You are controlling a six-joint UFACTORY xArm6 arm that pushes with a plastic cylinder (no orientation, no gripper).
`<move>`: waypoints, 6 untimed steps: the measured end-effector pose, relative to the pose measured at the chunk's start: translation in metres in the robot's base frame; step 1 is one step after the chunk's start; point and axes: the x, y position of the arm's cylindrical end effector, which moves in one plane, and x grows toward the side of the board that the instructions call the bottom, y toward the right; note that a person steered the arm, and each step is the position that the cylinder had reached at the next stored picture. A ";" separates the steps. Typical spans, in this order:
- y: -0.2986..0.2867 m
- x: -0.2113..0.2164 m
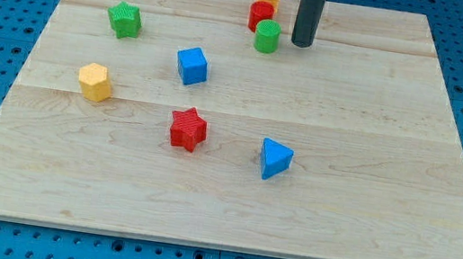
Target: Slightly push the green circle to the left
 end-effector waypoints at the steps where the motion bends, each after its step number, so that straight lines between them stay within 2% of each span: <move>1: -0.006 0.000; 4: -0.029 0.002; 6: -0.007 0.005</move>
